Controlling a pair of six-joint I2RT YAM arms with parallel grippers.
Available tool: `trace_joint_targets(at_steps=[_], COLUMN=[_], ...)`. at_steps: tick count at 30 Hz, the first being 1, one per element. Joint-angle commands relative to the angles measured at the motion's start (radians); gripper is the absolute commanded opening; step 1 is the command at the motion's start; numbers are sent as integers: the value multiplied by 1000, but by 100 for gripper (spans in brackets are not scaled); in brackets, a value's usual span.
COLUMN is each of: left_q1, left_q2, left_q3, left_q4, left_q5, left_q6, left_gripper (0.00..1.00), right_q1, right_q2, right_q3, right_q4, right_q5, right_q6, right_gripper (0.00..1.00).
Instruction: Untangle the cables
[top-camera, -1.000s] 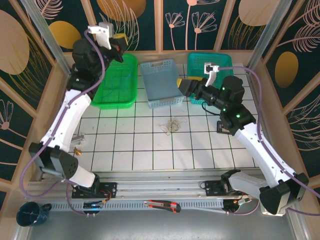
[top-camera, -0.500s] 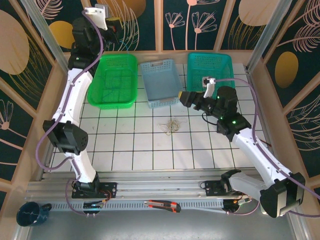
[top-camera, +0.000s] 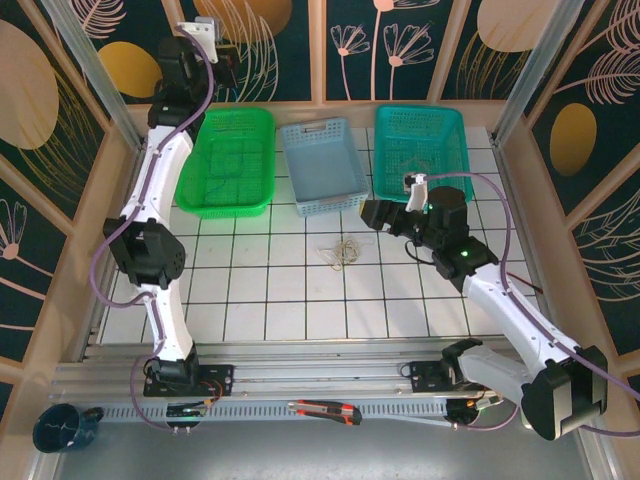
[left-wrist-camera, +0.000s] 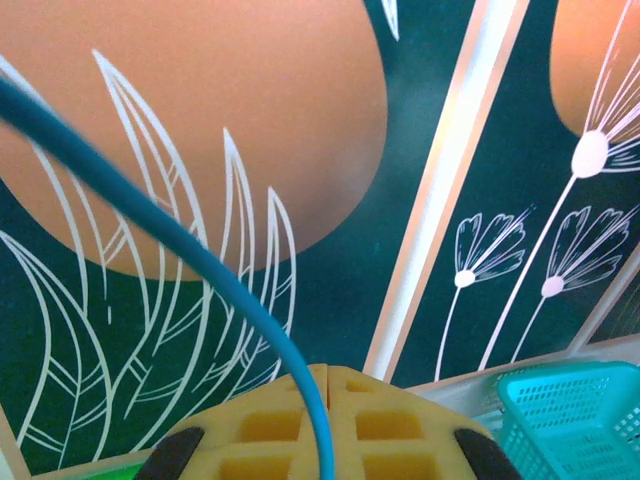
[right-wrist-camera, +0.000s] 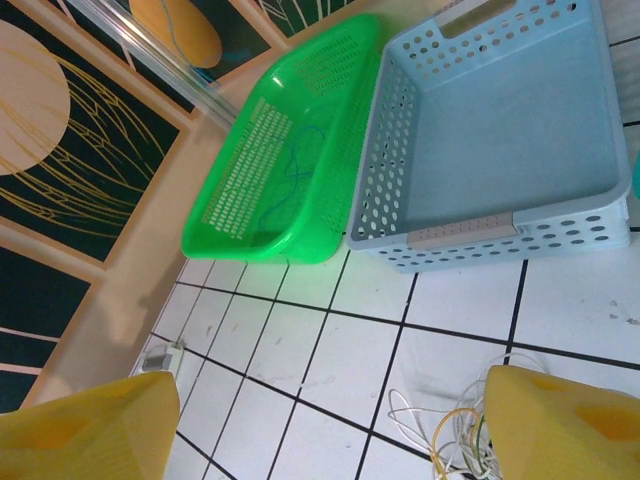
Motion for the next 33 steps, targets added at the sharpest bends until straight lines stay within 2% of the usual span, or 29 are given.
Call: trace_joint_targets(at_steps=[1, 8, 11, 12, 13, 17, 18, 25, 29, 33], left_q1=[18, 41, 48, 49, 49, 49, 49, 49, 49, 49], left_q2=[16, -66, -74, -72, -68, -71, -74, -96, -154, -240], left_q3=[-56, -461, -557, -570, -576, -549, -535, -405, -446, -549], left_q4=[9, 221, 256, 255, 244, 183, 163, -10, -20, 14], left_q5=[-29, -86, -95, -90, -80, -34, -29, 9, 39, 124], left_q6=[25, -7, -19, -19, -19, -27, -28, -39, -65, -143], left_gripper=[0, 0, 0, 3, 14, 90, 99, 99, 99, 99], right_q1=[-10, -9, -10, -9, -9, -8, -8, 11, 52, 98], right_q2=[-25, -42, -51, -55, -56, -67, -65, -11, 61, 170], right_q3=[-9, -15, -21, -22, -24, -33, -37, -81, -86, -79], right_q4=[-11, -34, -44, -48, -50, -50, -46, -7, -6, 19], right_q5=[19, 16, 7, 5, 2, 2, 4, 44, 103, 148], right_q6=[-22, -27, -27, -27, -27, -23, -21, -20, -42, -66], right_gripper=[79, 79, 79, 79, 79, 79, 79, 78, 77, 76])
